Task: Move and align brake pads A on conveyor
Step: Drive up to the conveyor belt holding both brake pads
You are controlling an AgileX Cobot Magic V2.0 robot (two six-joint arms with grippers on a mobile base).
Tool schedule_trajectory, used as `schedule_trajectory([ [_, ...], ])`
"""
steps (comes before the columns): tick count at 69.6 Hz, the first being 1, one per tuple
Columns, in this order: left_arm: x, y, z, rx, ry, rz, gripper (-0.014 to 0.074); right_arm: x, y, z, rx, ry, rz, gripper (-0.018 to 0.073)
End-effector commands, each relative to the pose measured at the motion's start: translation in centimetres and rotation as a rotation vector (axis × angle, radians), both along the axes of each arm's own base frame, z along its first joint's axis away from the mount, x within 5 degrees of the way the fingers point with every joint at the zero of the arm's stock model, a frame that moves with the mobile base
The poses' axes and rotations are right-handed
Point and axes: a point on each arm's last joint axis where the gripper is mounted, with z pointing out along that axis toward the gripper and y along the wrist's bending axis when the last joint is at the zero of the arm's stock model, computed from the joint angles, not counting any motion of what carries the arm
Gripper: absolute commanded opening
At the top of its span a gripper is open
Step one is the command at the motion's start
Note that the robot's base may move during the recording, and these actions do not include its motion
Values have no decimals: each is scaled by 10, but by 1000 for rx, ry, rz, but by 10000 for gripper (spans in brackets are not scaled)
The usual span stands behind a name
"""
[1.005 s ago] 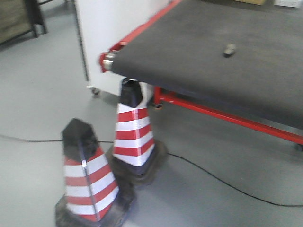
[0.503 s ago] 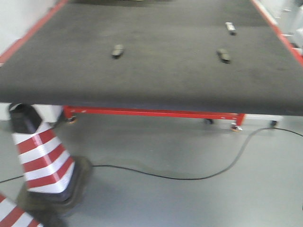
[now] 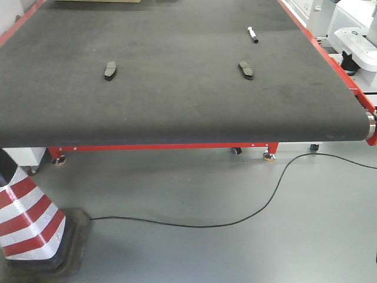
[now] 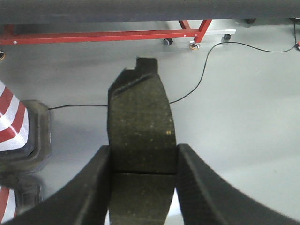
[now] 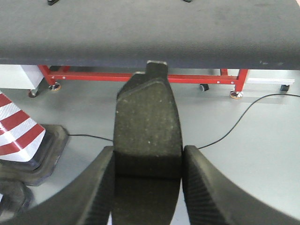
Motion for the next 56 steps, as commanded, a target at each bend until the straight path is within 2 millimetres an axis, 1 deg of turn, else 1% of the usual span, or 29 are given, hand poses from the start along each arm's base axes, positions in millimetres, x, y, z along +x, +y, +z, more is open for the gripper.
schedule_trajectory([
  [1, 5, -2, 14, -40, -95, 3, -6, 4, 0, 17, 11, -113, -3, 15],
  [56, 5, -2, 14, -40, -95, 3, -6, 4, 0, 16, 11, -112, -3, 15],
])
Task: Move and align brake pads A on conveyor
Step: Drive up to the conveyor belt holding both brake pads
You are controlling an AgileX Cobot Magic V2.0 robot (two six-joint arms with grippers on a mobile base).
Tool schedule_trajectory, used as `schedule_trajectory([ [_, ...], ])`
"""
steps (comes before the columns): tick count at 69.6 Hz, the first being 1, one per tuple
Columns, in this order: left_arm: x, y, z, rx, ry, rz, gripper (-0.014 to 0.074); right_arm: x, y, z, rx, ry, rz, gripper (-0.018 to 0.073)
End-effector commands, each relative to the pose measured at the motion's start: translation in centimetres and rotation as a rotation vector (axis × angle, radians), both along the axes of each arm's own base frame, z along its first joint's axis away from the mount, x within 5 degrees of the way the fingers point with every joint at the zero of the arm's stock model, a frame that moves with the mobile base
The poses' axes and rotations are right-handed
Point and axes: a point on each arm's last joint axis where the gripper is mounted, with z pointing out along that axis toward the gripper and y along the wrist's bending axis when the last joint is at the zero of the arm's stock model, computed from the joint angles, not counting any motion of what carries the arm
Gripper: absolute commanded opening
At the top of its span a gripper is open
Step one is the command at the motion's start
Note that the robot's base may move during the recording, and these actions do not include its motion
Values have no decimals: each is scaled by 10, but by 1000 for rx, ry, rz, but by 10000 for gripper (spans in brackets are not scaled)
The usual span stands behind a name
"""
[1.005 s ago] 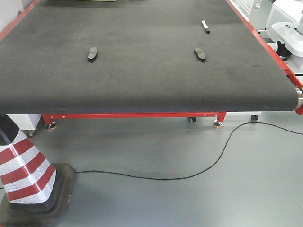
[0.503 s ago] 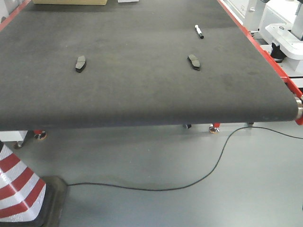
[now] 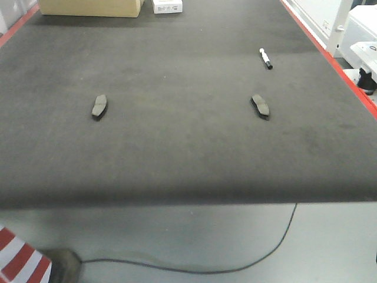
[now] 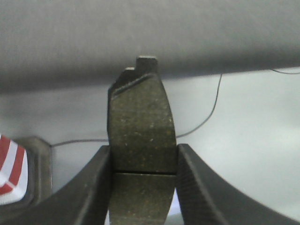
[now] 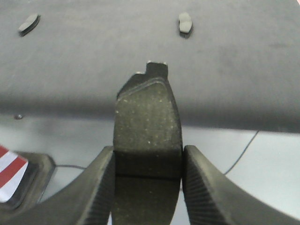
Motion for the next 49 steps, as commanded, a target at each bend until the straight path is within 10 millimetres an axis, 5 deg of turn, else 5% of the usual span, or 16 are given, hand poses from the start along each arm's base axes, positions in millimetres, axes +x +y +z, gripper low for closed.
schedule_trajectory([
  [1, 5, -2, 14, -40, -95, 3, -6, 4, 0, 16, 11, -112, -3, 15],
  [49, 5, -2, 14, -43, -94, 2, -6, 4, 0, 17, 11, -112, -3, 15],
])
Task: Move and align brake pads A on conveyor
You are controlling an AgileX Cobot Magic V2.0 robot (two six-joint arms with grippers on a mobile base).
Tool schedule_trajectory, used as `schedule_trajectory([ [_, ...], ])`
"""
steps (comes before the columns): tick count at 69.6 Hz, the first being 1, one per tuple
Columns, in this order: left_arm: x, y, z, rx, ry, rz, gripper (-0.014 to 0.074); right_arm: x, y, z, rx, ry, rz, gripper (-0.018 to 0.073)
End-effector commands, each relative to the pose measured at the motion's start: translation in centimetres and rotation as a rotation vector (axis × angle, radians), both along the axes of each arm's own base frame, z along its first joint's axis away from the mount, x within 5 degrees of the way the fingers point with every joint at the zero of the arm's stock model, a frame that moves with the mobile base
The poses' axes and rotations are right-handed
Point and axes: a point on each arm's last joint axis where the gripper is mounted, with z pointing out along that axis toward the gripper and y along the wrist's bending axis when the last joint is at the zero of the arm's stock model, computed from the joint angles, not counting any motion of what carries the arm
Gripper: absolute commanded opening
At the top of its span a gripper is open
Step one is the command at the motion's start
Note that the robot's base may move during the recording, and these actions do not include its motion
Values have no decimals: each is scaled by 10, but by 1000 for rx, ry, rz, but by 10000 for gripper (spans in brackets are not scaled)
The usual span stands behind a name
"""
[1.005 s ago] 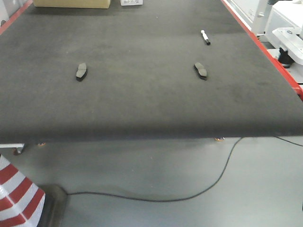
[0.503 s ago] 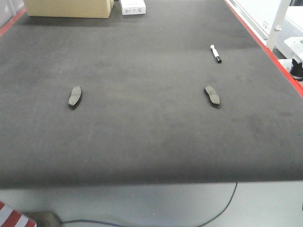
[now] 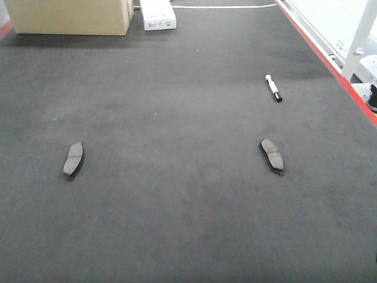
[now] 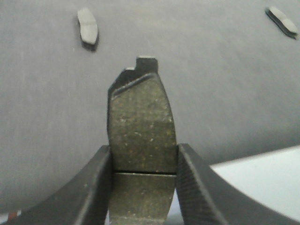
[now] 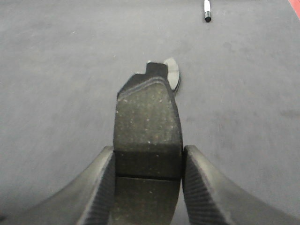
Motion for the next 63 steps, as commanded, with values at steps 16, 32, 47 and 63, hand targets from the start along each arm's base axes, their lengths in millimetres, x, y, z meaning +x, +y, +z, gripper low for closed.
schedule_trajectory([
  [16, 5, -2, 14, -43, -94, 3, -6, 4, 0, 17, 11, -112, -3, 15],
  [32, 5, -2, 14, -43, -94, 3, -6, 4, 0, 17, 11, -112, -3, 15],
  [47, 5, -2, 14, -43, -94, 3, -6, 4, 0, 17, 11, -112, -3, 15],
  [63, 5, -2, 14, -43, -94, 3, -6, 4, 0, 17, 11, -112, -3, 15],
])
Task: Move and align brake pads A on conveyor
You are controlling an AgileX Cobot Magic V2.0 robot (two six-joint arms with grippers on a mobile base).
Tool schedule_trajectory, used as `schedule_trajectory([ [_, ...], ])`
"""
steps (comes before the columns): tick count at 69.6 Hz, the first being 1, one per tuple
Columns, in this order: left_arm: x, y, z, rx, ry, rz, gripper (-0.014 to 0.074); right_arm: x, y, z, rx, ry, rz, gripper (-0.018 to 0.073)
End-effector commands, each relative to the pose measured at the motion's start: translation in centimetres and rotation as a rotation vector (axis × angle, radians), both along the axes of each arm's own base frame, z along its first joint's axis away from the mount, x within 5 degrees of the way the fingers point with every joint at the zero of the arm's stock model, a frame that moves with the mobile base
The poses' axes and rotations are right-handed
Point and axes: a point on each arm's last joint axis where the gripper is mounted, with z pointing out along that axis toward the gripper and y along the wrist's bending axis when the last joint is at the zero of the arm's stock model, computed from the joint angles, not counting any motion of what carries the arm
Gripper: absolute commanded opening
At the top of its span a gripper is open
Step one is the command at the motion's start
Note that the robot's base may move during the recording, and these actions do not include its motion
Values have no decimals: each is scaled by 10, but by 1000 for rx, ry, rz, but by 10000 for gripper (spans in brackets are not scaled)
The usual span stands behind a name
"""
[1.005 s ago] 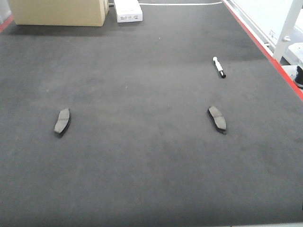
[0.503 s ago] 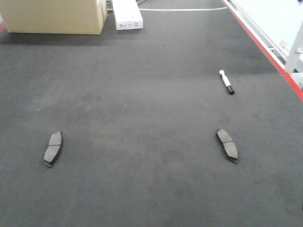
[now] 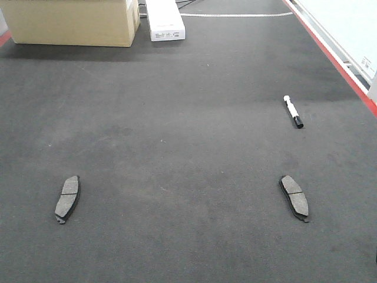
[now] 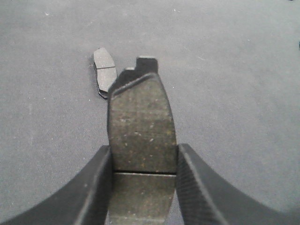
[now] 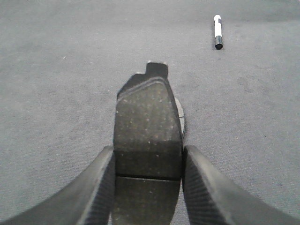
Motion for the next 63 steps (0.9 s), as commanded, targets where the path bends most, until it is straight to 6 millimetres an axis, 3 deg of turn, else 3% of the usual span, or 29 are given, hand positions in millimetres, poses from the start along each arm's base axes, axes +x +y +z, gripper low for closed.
schedule_trajectory([
  [1, 5, -2, 14, -43, -94, 3, -6, 4, 0, 17, 11, -112, -3, 15],
  [63, 5, -2, 14, -45, -93, 2, -6, 4, 0, 17, 11, -112, -3, 15],
])
